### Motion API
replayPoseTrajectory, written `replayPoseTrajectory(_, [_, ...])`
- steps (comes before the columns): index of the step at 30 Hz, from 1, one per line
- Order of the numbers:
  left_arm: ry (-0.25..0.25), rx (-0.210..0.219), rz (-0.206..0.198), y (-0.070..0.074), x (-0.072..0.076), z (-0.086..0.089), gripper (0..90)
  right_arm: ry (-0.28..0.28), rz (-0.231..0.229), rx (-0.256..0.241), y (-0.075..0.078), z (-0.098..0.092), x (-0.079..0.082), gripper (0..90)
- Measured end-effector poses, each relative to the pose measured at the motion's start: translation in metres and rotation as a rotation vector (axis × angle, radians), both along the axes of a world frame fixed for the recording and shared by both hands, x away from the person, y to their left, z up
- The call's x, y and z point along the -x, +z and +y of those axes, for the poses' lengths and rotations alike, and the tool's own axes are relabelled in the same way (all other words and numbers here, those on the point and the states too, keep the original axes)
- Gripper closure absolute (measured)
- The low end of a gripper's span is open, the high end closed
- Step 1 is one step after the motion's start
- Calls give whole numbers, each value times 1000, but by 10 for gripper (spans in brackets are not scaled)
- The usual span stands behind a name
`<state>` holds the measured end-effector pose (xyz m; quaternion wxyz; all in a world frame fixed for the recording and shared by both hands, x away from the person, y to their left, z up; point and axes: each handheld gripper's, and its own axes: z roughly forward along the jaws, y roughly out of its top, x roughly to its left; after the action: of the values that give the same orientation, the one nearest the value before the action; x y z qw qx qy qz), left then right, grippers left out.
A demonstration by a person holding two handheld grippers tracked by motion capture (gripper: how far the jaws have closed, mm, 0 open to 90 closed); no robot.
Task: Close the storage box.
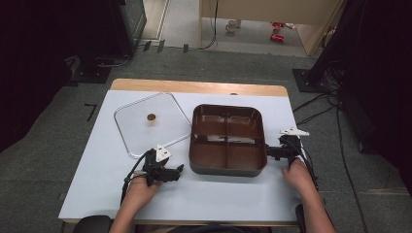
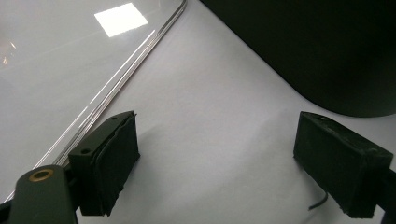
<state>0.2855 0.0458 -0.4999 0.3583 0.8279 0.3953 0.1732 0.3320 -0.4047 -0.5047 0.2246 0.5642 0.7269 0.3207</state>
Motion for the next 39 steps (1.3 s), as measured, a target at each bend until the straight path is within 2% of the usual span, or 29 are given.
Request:
replayPoseTrajectory(33, [-1, 3, 3, 0, 0, 0, 144, 0, 0, 0, 0, 0, 0, 83])
replayPoseTrajectory(39, [-16, 27, 16, 1, -2, 4, 146, 0, 0, 0, 0, 0, 0, 83])
